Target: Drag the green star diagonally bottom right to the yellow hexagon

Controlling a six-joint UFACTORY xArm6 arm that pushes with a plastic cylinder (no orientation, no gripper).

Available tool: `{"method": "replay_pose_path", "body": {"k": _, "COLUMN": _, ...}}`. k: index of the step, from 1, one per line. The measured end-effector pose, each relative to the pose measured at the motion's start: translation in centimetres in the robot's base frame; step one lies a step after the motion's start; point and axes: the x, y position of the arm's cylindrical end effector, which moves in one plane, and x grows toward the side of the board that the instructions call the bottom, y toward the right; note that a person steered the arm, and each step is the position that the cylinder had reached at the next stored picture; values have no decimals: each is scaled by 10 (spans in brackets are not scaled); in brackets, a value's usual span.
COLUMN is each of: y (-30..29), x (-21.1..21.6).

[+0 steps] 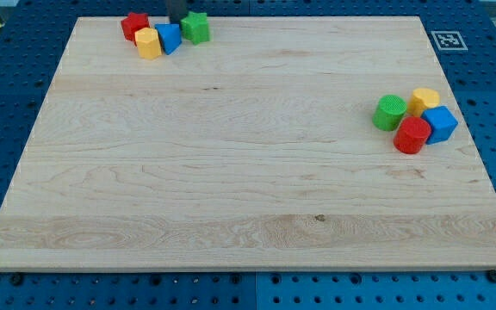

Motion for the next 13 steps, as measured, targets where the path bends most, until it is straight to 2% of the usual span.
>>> {"method": "replay_pose_path", "body": {"k": 5, "y": 265, "x": 41}}
{"method": "replay_pose_path", "body": {"k": 6, "y": 280, "x": 46}}
{"method": "replay_pose_path", "body": {"k": 9, "y": 254, "x": 119}}
{"method": "replay_pose_path", "body": {"k": 10, "y": 252, "x": 135}}
{"method": "replay_pose_path", "body": {"k": 11, "y": 225, "x": 135}}
{"method": "replay_pose_path", "body": {"k": 13, "y": 51, "x": 137}}
